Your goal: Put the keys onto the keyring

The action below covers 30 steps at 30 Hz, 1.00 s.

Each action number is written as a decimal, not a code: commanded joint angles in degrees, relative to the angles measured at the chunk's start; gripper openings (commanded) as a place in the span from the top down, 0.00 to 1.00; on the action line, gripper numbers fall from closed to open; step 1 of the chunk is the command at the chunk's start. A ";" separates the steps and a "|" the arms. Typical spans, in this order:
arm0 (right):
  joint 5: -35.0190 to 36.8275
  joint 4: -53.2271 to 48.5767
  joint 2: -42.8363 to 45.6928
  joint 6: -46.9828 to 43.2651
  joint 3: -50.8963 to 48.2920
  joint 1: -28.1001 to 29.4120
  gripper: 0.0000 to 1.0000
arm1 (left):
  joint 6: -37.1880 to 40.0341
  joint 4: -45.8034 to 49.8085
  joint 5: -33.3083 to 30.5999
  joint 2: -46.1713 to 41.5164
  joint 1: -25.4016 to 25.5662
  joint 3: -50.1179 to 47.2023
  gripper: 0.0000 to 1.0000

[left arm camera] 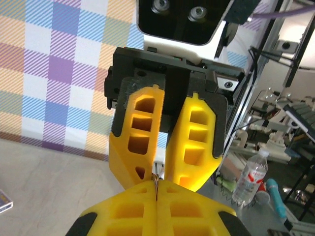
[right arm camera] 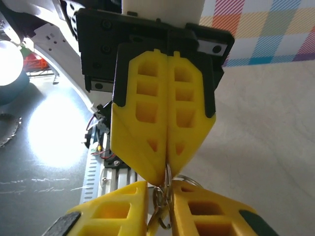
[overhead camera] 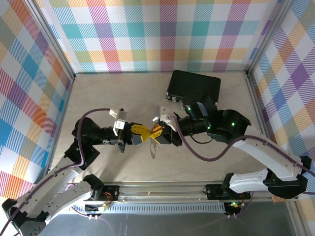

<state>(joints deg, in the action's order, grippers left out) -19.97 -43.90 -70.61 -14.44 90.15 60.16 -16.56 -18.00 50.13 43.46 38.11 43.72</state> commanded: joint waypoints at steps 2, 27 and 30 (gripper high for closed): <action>-0.56 6.49 1.83 1.15 -2.69 0.74 0.92 | -7.78 -17.03 -1.37 1.55 0.39 -2.00 1.00; 4.67 -13.06 -7.77 -9.73 10.66 1.45 1.00 | 24.88 38.13 -8.47 1.03 0.48 13.65 0.86; 4.31 -12.89 -7.89 -9.58 10.49 1.76 1.00 | 24.91 37.73 -7.82 1.52 0.48 13.76 0.93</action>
<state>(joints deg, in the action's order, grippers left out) -14.09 -56.18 -78.72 -22.41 98.48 60.88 6.92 18.41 42.54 44.80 38.17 55.55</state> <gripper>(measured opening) 0.055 0.088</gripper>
